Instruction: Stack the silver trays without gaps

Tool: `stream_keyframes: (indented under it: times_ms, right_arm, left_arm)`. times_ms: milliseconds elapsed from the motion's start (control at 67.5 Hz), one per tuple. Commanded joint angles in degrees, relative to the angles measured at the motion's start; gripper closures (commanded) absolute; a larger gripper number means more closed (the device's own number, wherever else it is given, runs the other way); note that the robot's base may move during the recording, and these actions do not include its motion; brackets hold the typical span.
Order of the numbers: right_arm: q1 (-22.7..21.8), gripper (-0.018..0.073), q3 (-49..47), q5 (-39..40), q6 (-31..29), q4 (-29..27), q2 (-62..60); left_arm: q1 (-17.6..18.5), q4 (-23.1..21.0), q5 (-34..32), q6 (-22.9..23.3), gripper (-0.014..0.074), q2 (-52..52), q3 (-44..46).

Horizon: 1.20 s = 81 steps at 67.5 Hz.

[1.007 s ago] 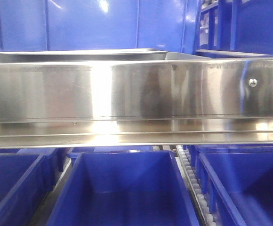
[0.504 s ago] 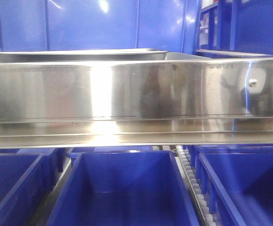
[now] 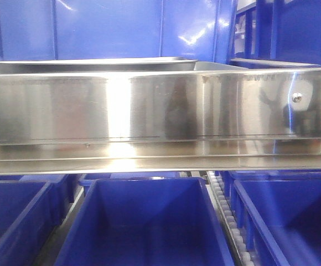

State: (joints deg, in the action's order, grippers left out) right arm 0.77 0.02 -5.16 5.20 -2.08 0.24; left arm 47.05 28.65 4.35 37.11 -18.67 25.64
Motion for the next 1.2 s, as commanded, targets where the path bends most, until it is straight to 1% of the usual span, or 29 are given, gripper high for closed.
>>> stream_keyframes:
  times_ms: [0,59,89,118,133,178,222,237,267,281,341,385,459,474,489,518,563,666,726,770,844,903,1022,1066,1185]
  right_arm:
    - [-0.3,0.0575,0.0,0.7,-0.5,-0.2,-0.2]
    - [-0.3,0.0575,0.0,0.7,-0.5,-0.2,-0.2]
    - [-0.3,0.0575,0.0,0.7,-0.5,-0.2,-0.2]
    - [-0.3,0.0575,0.0,0.7,-0.5,-0.2,-0.2]
    - [-0.3,0.0575,0.0,0.7,-0.5,-0.2,-0.2]
    - [-0.3,0.0575,0.0,0.7,-0.5,-0.2,-0.2]
    - [-0.3,0.0575,0.0,0.7,-0.5,-0.2,-0.2]
    - [-0.3,0.0575,0.0,0.7,-0.5,-0.2,-0.2]
    - [-0.3,0.0575,0.0,0.7,-0.5,-0.2,-0.2]
    - [-0.3,0.0575,0.0,0.7,-0.5,-0.2,-0.2]
    - [-0.3,0.0575,0.0,0.7,-0.5,-0.2,-0.2]
    - [-0.3,0.0575,0.0,0.7,-0.5,-0.2,-0.2]
    - [-0.3,0.0575,0.0,0.7,-0.5,-0.2,-0.2]
    - [-0.3,0.0575,0.0,0.7,-0.5,-0.2,-0.2]
    - [-0.3,0.0575,0.0,0.7,-0.5,-0.2,-0.2]
    - [-0.3,0.0575,0.0,0.7,-0.5,-0.2,-0.2]
    - [-0.3,0.0575,0.0,0.7,-0.5,-0.2,-0.2]
    - [-0.3,0.0575,0.0,0.7,-0.5,-0.2,-0.2]
    - [-0.3,0.0575,0.0,0.7,-0.5,-0.2,-0.2]
    - [-0.3,0.0575,0.0,0.7,-0.5,-0.2,-0.2]
    - [-0.3,0.0575,0.0,0.7,-0.5,-0.2,-0.2]
    - [-0.3,0.0575,0.0,0.7,-0.5,-0.2,-0.2]
    - [-0.3,0.0575,0.0,0.7,-0.5,-0.2,-0.2]
    - [-0.3,0.0575,0.0,0.7,-0.5,-0.2,-0.2]
    - [-0.3,0.0575,0.0,0.7,-0.5,-0.2,-0.2]
  left_arm:
    - [0.2,0.3,-0.5,-0.1,0.0606,0.3,-0.2]
    - [-0.2,1.0,0.4,-1.0,0.0606,0.6,-0.2]
    - [-0.6,1.3,1.8,-2.8,0.0606,0.9,-0.2]
    - [-1.2,0.6,5.0,-5.1,0.0606,1.4,-0.3]
    - [-1.6,-0.2,6.3,-6.0,0.0606,1.6,-0.3]
    - [-2.9,-3.8,10.3,-10.8,0.0606,2.7,-0.3]
    - [-4.8,-9.1,13.7,-16.2,0.0606,3.7,-0.5]
    - [-5.9,-10.6,14.8,-17.8,0.0606,4.0,-0.8]
    - [-7.2,-12.6,15.2,-20.8,0.0606,4.7,-1.4]
    - [-8.1,-14.2,15.2,-22.0,0.0606,5.1,-1.7]
    - [-12.5,-18.0,13.0,-26.7,0.0606,6.9,-4.1]
    - [-15.9,-21.3,9.7,-30.0,0.0606,8.1,-6.3]
    - [-22.4,-27.2,2.3,-37.1,0.0606,10.8,-11.1]
    - [-22.9,-28.6,1.4,-37.6,0.0606,11.0,-11.5]
    - [-24.7,-30.2,0.6,-38.6,0.0606,11.5,-12.3]
    - [-26.9,-32.6,0.0,-40.4,0.0606,12.9,-14.3]
    - [-30.0,-34.5,0.3,-41.3,0.0606,14.6,-16.1]
    - [-36.6,-34.5,1.4,-41.5,0.0606,18.3,-19.9]
    - [-39.2,-34.5,1.4,-41.5,0.0606,18.7,-21.8]
    - [-42.0,-34.6,0.6,-41.5,0.0606,18.7,-23.1]
    - [-44.8,-34.9,0.9,-41.5,0.0606,18.7,-24.6]
    - [-45.7,-34.9,0.5,-41.5,0.0606,18.7,-25.3]
    - [-45.6,-32.9,-1.2,-41.3,0.0606,18.7,-25.6]
    - [-45.7,-31.7,0.8,-41.3,0.0606,18.7,-25.6]
    - [-45.7,-29.4,0.4,-41.3,0.0606,18.7,-25.6]
